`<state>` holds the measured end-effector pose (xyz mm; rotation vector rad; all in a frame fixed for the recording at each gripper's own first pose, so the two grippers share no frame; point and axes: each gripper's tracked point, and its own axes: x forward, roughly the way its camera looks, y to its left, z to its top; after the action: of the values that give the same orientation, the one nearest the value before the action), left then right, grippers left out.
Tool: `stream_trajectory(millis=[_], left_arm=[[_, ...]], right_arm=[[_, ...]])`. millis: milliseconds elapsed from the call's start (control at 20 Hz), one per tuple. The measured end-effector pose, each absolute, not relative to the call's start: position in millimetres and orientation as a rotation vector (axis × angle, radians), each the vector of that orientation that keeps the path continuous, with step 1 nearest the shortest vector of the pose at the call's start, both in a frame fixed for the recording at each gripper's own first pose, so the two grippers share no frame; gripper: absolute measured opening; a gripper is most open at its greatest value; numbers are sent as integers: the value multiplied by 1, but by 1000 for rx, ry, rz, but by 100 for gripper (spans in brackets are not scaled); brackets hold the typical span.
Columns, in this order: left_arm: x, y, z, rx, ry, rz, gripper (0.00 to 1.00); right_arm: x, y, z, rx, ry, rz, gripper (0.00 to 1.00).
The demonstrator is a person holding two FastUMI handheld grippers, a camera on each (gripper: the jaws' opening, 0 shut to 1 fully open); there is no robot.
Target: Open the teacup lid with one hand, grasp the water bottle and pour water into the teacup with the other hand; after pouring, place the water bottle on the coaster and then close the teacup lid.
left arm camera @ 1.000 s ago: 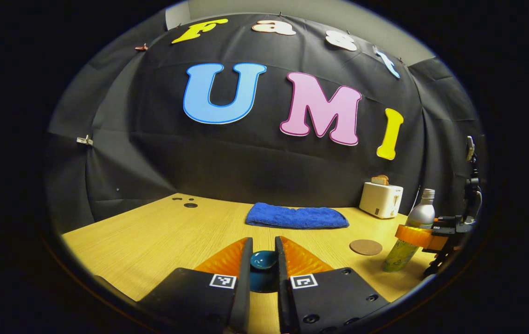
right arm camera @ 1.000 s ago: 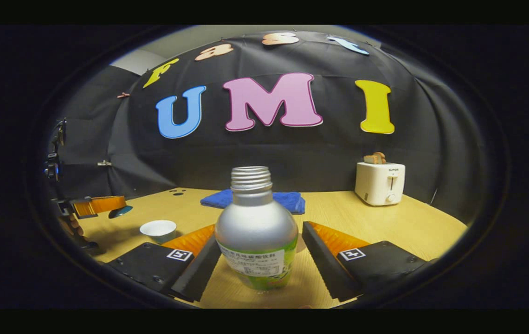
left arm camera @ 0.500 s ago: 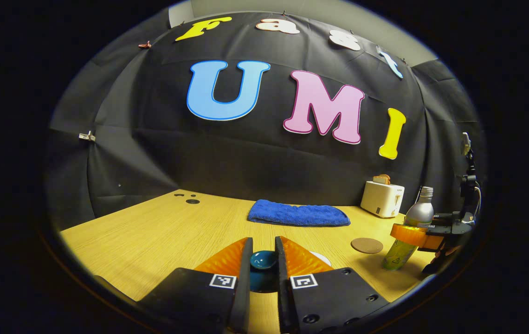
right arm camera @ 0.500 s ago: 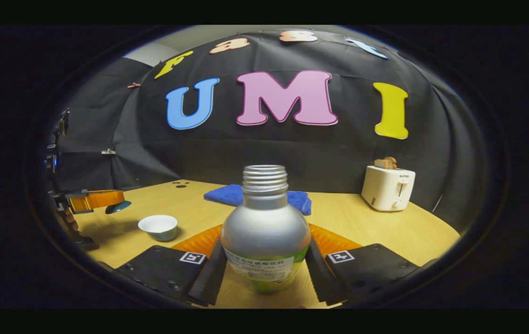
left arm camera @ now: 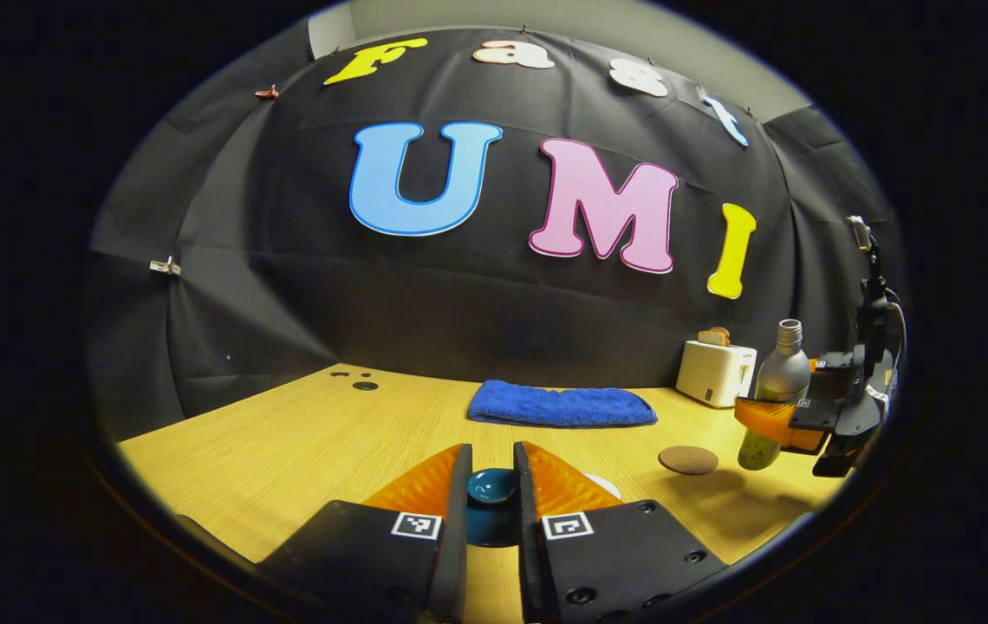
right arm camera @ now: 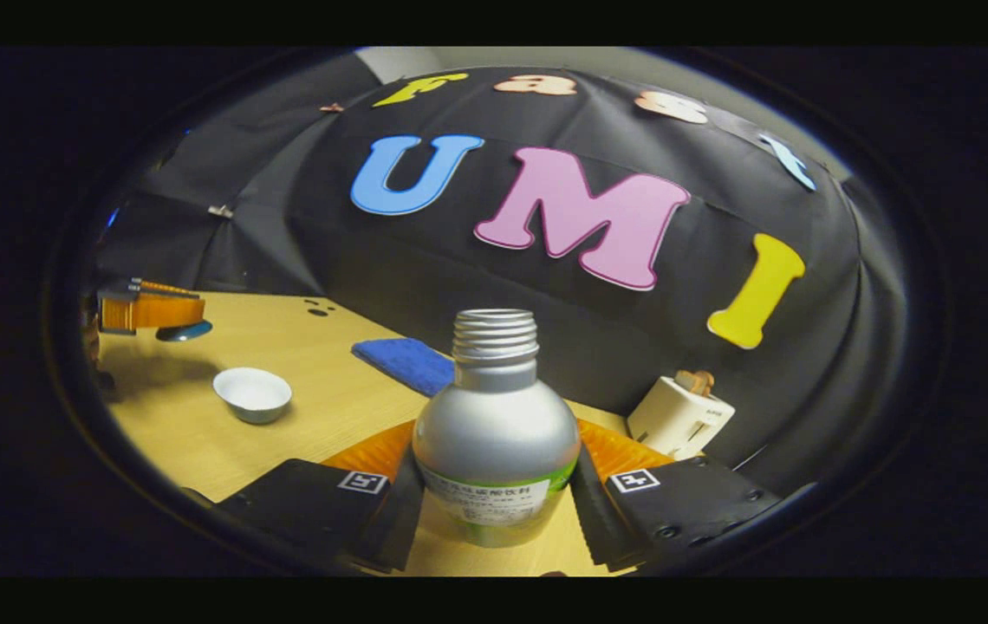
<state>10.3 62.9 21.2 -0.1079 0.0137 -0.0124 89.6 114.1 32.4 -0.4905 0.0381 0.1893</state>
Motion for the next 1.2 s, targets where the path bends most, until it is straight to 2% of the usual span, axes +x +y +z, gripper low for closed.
stream_trajectory(millis=[400, 500, 550, 700, 1200], left_arm=[[2, 81, 25, -116, -3, 11, 28], [-1, 89, 25, -123, -7, 26, 31], [-3, 94, 24, -127, -8, 33, 28], [-8, 107, 22, -136, -7, 56, 31], [-18, 130, 15, -159, -5, 87, 28]], right_arm=[[120, 152, 41, -868, -29, 276, 77], [125, 160, 37, -967, -50, 289, 77], [127, 165, 32, -1002, -58, 297, 77], [132, 181, 19, -1084, -79, 324, 77], [142, 223, -4, -1367, -159, 392, 77]])
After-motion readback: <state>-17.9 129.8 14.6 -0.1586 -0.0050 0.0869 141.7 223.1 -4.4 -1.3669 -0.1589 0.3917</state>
